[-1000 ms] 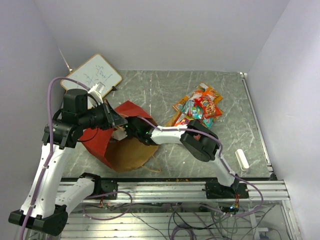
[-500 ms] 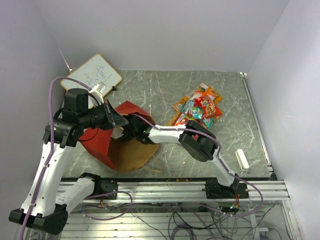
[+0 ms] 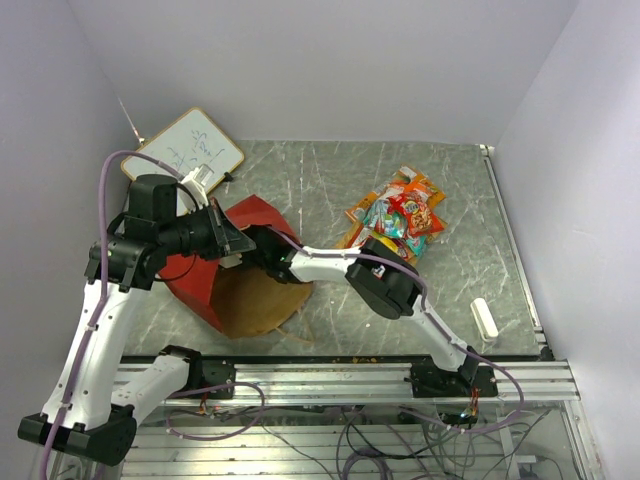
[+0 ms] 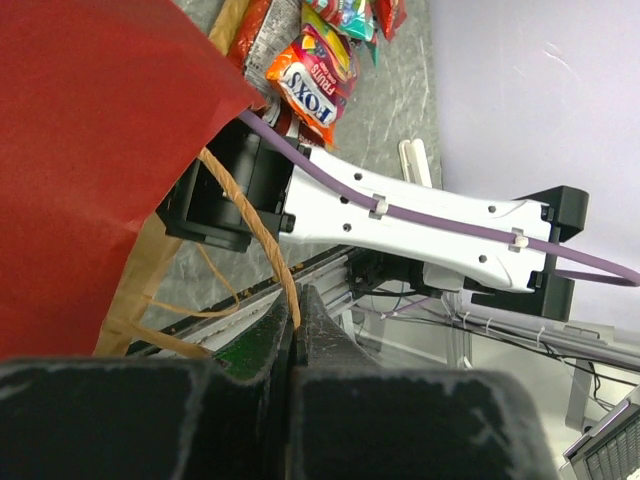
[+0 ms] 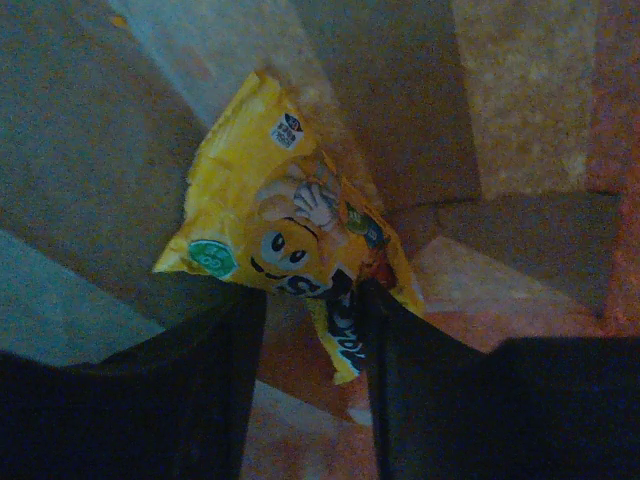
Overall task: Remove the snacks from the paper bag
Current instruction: Take out the snack from the paper bag.
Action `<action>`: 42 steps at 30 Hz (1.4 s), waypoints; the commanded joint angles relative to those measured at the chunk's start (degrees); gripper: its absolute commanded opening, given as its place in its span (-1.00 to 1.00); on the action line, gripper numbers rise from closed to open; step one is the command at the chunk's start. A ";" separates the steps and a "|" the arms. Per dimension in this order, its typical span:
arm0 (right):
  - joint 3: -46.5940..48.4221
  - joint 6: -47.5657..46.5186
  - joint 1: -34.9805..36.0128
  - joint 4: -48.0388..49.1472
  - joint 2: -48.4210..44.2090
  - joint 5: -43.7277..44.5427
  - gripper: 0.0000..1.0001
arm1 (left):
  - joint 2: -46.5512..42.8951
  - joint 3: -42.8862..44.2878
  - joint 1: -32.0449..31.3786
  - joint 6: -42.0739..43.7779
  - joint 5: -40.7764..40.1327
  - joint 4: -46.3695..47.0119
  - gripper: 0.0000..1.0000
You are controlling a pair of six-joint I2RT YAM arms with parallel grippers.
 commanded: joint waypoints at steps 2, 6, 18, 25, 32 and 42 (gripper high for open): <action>1.49 0.45 -1.32 -2.43 1.73 -1.42 -0.33 | -0.06 3.15 -0.15 1.52 -0.51 -2.60 -0.86; 0.65 0.37 -1.18 -2.29 0.12 -2.92 -0.55 | -0.25 2.87 -0.19 1.14 -1.45 -2.26 -0.86; -7.54 1.29 1.07 -0.32 -9.48 -6.22 -1.00 | -0.99 0.51 -0.19 -2.50 -4.38 2.03 -0.86; -14.18 6.39 3.87 0.05 -17.81 -9.63 -1.00 | -2.32 -1.01 -0.17 -5.33 -7.51 4.45 -0.86; -22.49 15.39 5.14 -2.93 -29.56 -11.96 -1.00 | -3.03 -2.40 -0.17 -8.59 -10.41 8.10 -0.86; -34.63 25.21 5.13 -9.41 -46.78 -16.21 -1.00 | -0.91 -2.31 -0.19 -11.26 -9.30 12.04 -0.86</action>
